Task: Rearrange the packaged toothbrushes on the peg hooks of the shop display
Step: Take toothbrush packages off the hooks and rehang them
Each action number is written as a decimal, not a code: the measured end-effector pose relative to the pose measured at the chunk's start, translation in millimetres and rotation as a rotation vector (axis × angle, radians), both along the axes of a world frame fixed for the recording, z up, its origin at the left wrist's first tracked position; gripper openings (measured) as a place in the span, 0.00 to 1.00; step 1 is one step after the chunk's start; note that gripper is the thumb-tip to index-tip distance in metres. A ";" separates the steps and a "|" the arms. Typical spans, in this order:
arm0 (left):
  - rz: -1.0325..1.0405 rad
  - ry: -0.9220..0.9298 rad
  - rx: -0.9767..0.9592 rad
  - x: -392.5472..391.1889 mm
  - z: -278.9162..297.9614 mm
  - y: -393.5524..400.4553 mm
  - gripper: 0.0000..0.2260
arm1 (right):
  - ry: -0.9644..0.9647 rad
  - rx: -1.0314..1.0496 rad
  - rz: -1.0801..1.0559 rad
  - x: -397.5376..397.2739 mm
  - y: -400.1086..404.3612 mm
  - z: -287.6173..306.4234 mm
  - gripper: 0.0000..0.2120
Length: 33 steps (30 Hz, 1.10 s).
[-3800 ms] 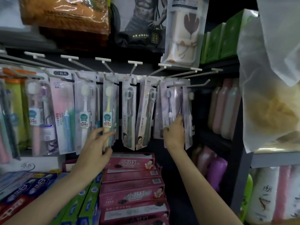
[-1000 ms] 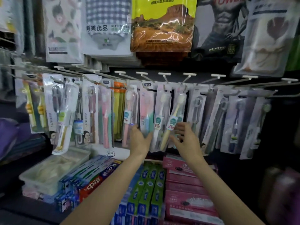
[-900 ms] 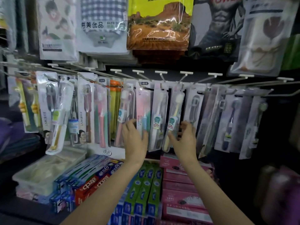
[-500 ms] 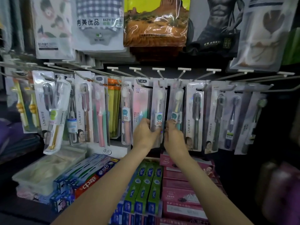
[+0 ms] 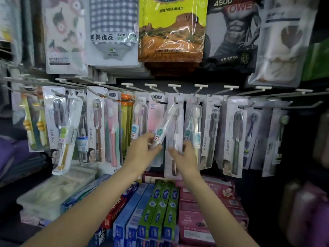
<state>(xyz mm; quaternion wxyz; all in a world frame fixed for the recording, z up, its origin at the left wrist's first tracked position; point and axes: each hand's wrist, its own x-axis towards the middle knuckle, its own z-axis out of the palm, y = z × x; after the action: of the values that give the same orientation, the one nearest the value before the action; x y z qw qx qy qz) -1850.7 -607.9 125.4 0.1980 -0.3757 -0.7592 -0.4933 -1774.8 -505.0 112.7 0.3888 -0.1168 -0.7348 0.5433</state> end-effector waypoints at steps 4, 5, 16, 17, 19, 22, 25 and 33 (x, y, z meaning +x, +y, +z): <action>0.024 -0.008 -0.017 2.1 5.1 -8.5 0.15 | -0.016 0.236 -0.129 25.7 6.8 5.8 0.24; 0.036 -0.004 -0.025 2.5 5.9 -9.8 0.15 | -0.068 0.354 -0.188 30.3 12.3 8.8 0.27; 0.046 -0.053 0.040 12.3 0.7 -3.2 0.12 | -0.489 0.690 -0.157 100.2 68.2 40.7 0.20; 0.032 -0.069 0.052 13.5 -1.6 0.9 0.12 | -0.446 0.613 -0.178 110.0 77.2 31.3 0.17; -0.002 -0.114 0.086 17.1 -6.2 11.3 0.09 | -0.380 0.468 -0.231 128.2 95.3 11.2 0.09; -0.045 -0.186 0.136 27.2 -14.5 30.5 0.09 | -0.191 0.222 -0.325 149.1 116.2 -13.5 0.04; -0.026 -0.173 0.163 36.1 -20.9 48.5 0.09 | 0.017 0.028 -0.507 159.8 132.8 -20.5 0.06; 0.044 -0.129 0.152 39.3 -23.4 70.7 0.12 | -0.219 0.425 -0.877 138.8 159.1 11.5 0.13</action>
<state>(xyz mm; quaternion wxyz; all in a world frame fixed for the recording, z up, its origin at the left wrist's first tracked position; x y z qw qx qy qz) -1811.4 -537.3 102.0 0.1873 -0.3104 -0.7387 -0.5683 -1635.9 -345.9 124.2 0.5162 -0.3893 -0.7477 0.1514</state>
